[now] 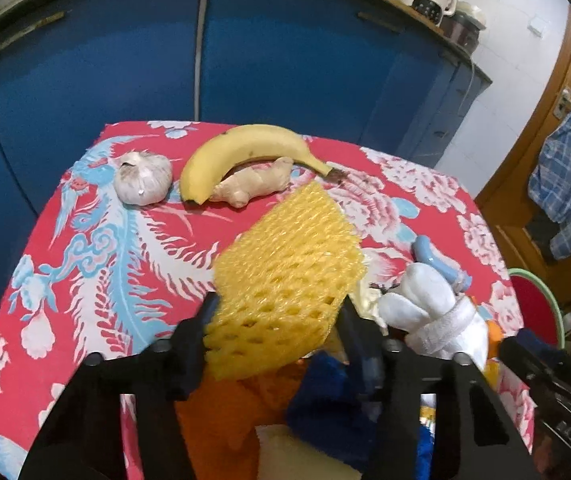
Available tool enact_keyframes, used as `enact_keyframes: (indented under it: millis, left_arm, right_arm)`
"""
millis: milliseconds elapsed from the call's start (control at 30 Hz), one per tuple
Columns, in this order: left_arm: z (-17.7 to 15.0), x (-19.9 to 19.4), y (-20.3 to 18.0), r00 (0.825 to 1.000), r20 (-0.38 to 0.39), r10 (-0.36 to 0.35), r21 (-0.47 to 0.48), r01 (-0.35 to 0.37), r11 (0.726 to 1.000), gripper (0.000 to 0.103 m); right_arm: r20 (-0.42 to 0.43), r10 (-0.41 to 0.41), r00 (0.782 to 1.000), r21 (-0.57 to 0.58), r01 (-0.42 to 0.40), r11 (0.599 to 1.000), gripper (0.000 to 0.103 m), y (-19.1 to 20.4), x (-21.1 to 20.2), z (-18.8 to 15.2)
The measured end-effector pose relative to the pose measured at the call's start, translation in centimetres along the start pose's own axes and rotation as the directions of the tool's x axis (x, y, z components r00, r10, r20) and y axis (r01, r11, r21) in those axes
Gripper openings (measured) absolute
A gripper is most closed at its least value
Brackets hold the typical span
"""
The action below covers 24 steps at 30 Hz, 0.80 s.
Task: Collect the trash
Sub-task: 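Grasp the yellow foam net with the left tool while the right tool grasps the orange cloth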
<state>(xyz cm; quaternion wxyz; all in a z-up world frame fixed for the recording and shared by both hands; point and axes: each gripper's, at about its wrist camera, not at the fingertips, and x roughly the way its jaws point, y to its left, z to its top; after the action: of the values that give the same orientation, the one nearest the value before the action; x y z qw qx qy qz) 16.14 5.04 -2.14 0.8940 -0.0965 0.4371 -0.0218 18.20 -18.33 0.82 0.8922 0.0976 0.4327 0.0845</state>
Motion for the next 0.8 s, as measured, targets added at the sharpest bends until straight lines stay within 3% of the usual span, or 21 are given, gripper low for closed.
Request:
enact_keyframes:
  millis: [33, 133, 367, 533, 800]
  left_arm:
    - [0.0, -0.1, 0.0, 1.0, 0.002, -0.007, 0.001, 0.007, 1.0, 0.043]
    - [0.0, -0.4, -0.1, 1.0, 0.009, -0.03, 0.002, 0.03, 1.0, 0.033]
    - [-0.2, -1.9, 0.1, 0.998, 0.043, -0.042, 0.002, 0.042, 0.999, 0.03]
    - [-0.5, -3.4, -0.1, 0.996, 0.069, -0.058, 0.01, 0.057, 0.998, 0.03]
    - [-0.6, -6.7, -1.5, 0.986, 0.131, -0.1, 0.05, 0.094, 0.994, 0.03]
  right_arm:
    - [-0.007, 0.003, 1.0, 0.001, -0.003, 1.0, 0.062, 0.0, 0.2, 0.0]
    - [-0.035, 0.016, 0.999, 0.007, -0.016, 1.0, 0.059, 0.0, 0.8, -0.1]
    - [-0.073, 0.054, 0.996, 0.051, -0.051, 0.997, 0.047, -0.6, 1.7, -0.5]
    - [-0.052, 0.047, 0.998, 0.039, -0.045, 0.998, 0.02, -0.6, 1.5, -0.6]
    - [0.027, 0.043, 0.999, -0.001, -0.043, 0.999, 0.013, -0.1, -0.6, -0.5]
